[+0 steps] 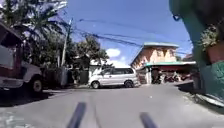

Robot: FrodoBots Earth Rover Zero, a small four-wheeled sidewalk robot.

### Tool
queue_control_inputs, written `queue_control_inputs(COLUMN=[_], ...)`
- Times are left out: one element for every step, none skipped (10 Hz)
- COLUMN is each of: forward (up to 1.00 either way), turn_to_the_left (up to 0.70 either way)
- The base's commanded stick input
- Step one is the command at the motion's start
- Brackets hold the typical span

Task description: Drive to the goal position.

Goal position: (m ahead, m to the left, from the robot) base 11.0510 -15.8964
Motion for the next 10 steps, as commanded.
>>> queue_control_inputs(forward=[1.00,1.00,1.00,1.00,1.00,1.00,1.00,1.00,1.00,1.00], turn_to_the_left=[-0.34,0.07,0.02,0.00,0.03,0.00,0.00,0.00,-0.02,-0.40])
